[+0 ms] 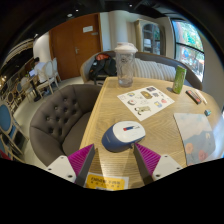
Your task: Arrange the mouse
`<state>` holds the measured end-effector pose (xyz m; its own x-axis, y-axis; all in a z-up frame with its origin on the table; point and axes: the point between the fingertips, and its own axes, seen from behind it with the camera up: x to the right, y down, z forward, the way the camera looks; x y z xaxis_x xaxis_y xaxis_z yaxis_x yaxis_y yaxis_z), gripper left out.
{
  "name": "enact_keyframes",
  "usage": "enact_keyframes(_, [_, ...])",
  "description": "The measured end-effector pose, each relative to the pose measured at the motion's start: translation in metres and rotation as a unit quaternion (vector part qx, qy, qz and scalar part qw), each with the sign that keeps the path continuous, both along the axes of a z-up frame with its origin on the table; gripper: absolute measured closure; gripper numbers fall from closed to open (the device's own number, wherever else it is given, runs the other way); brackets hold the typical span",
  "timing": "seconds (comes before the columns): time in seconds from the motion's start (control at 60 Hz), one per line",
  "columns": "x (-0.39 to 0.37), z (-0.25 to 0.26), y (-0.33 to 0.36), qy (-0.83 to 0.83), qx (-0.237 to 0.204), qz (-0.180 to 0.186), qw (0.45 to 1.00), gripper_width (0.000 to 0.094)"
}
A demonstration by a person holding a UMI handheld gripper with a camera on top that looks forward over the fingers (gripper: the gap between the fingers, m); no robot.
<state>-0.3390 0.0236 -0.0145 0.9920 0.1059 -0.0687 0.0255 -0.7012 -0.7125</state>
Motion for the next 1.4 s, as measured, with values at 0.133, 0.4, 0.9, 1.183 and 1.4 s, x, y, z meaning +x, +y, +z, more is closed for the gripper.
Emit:
enact_keyframes(0.133, [-0.002, 0.001, 0.026, 0.003, 0.008, -0.005, 1.0, 0.0127])
enact_keyframes(0.4, [-0.004, -0.001, 0.08, -0.018, 0.021, -0.008, 1.0, 0.0128])
enact_keyframes(0.9, [-0.013, 0.022, 0.096, 0.013, 0.005, 0.062, 0.998, 0.054])
enact_keyframes(1.183, [0.159, 0.264, 0.139, 0.023, 0.209, 0.04, 0.977, 0.0544])
enact_keyframes(1.4, [0.327, 0.113, 0.097, -0.025, 0.082, -0.031, 0.996, 0.0545])
